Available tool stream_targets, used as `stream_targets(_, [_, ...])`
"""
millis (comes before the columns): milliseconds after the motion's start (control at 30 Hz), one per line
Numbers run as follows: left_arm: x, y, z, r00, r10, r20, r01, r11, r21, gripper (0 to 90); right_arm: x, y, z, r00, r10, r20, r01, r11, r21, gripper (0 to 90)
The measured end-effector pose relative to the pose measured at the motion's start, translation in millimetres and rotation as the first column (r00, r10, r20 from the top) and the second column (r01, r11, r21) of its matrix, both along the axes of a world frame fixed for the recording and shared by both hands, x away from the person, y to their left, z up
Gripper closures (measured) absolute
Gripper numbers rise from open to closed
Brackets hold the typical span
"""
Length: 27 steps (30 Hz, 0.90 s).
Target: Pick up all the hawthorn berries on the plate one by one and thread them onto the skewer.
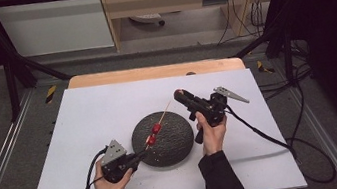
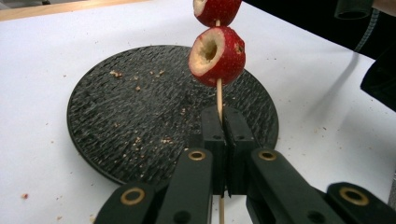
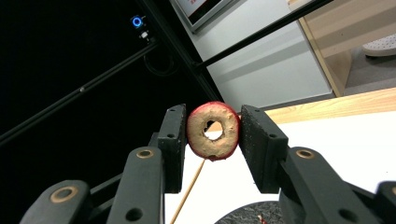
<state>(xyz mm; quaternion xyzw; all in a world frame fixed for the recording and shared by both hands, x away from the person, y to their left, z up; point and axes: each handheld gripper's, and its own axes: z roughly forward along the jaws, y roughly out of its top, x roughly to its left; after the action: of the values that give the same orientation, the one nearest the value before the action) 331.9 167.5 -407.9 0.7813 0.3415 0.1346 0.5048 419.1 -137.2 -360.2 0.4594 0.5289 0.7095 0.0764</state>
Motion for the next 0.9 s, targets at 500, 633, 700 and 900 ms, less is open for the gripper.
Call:
stream_targets(500, [-0.7, -10.3, 1.4, 0.9999, -0.003, 0.014, 0.004, 0.9997, -0.024, 88.3, 5.6, 4.5, -3.6, 0.9985, -0.051, 0.02, 0.049, 0.9957, 0.079, 62.5])
stream_targets(633, [-0.8, -12.9, 1.6, 0.9999, -0.005, 0.016, 0.005, 0.9995, -0.031, 88.3, 6.4, 6.4, -5.4, 0.9983, -0.055, 0.018, 0.053, 0.9945, 0.09, 62.5])
stream_targets(700, [-0.8, -13.4, 2.1, 0.9999, -0.002, 0.016, 0.002, 0.9995, -0.033, 88.3, 6.4, 7.2, -6.3, 0.9983, -0.056, 0.018, 0.054, 0.994, 0.095, 62.5])
stream_targets(900, [-0.5, -14.7, 2.8, 0.9998, 0.0, 0.021, 0.001, 0.9992, -0.039, 88.3, 6.4, 8.9, -8.0, 0.9983, -0.056, 0.018, 0.054, 0.9928, 0.107, 62.5])
